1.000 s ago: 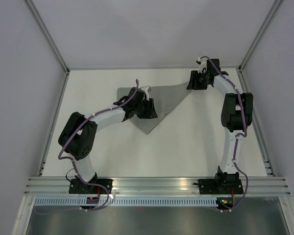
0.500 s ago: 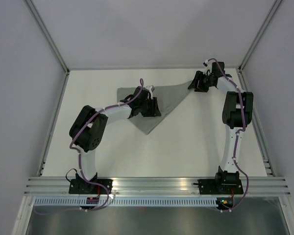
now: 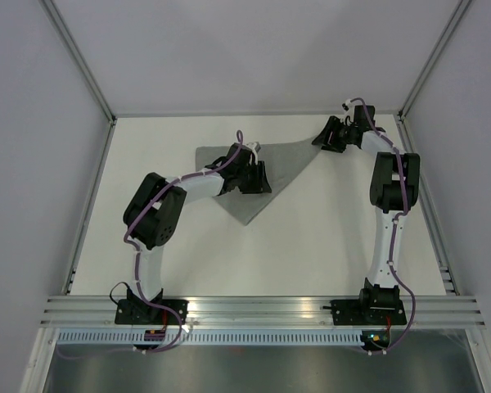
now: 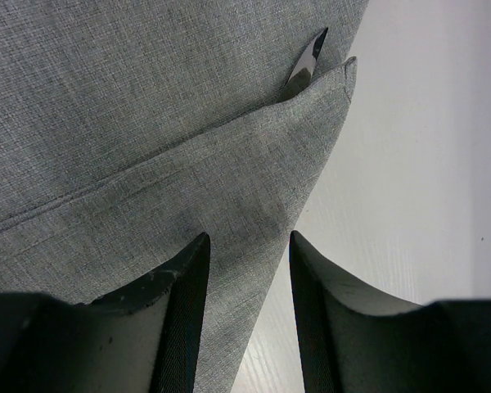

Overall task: Fold the napkin, place the utensils inside, and roll it up
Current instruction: Fold the napkin

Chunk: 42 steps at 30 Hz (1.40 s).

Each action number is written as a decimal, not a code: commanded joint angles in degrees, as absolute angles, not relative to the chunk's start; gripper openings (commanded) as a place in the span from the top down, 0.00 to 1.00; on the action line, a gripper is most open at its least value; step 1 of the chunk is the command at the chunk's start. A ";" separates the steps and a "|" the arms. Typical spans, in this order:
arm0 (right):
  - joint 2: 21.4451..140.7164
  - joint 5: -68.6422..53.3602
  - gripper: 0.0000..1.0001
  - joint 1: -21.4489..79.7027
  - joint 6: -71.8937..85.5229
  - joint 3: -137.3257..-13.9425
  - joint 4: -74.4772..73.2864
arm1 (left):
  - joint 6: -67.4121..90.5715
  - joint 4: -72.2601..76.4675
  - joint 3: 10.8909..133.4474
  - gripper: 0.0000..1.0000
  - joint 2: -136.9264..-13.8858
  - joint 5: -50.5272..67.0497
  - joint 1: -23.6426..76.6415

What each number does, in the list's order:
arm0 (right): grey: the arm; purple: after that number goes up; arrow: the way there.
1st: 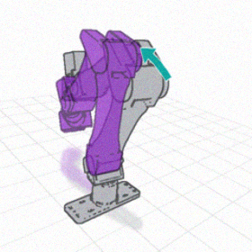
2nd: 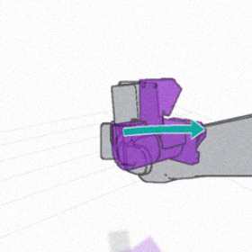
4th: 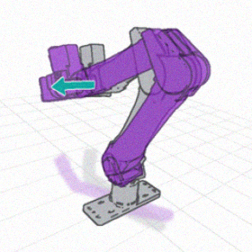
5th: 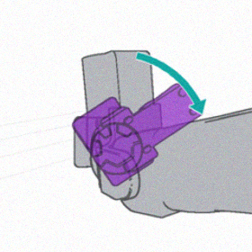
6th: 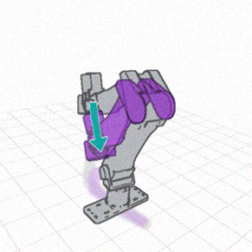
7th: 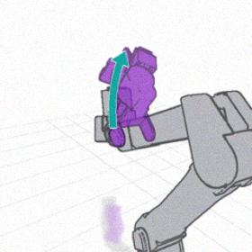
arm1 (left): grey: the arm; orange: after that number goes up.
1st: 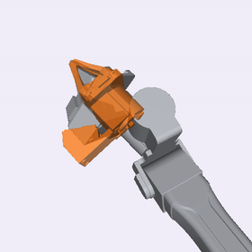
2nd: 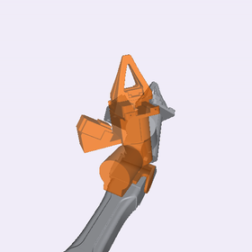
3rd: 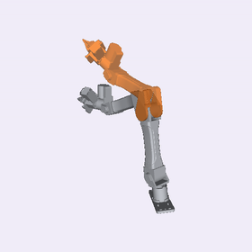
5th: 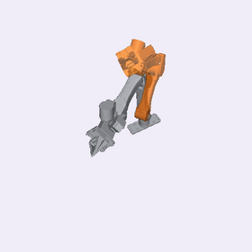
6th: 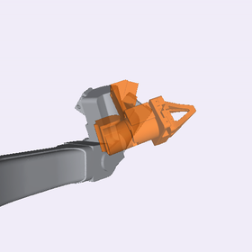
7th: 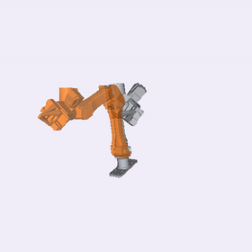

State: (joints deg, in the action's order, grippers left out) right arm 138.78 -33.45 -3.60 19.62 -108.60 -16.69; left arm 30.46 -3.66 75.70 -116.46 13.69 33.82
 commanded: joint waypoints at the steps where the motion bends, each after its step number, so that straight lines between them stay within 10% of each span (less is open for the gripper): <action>1: 140.62 -33.57 0.40 -3.78 22.41 -110.39 -15.12 | 32.08 -2.11 77.87 0.51 -116.46 14.50 33.75; 19: 135.36 -35.77 0.87 -3.78 22.94 -102.05 -2.65 | 30.06 -6.15 79.54 0.50 -113.83 14.59 33.75; 42: 108.04 -31.47 0.93 12.54 -7.54 -78.32 -1.32 | 37.00 -9.31 69.09 0.47 -85.79 7.74 33.75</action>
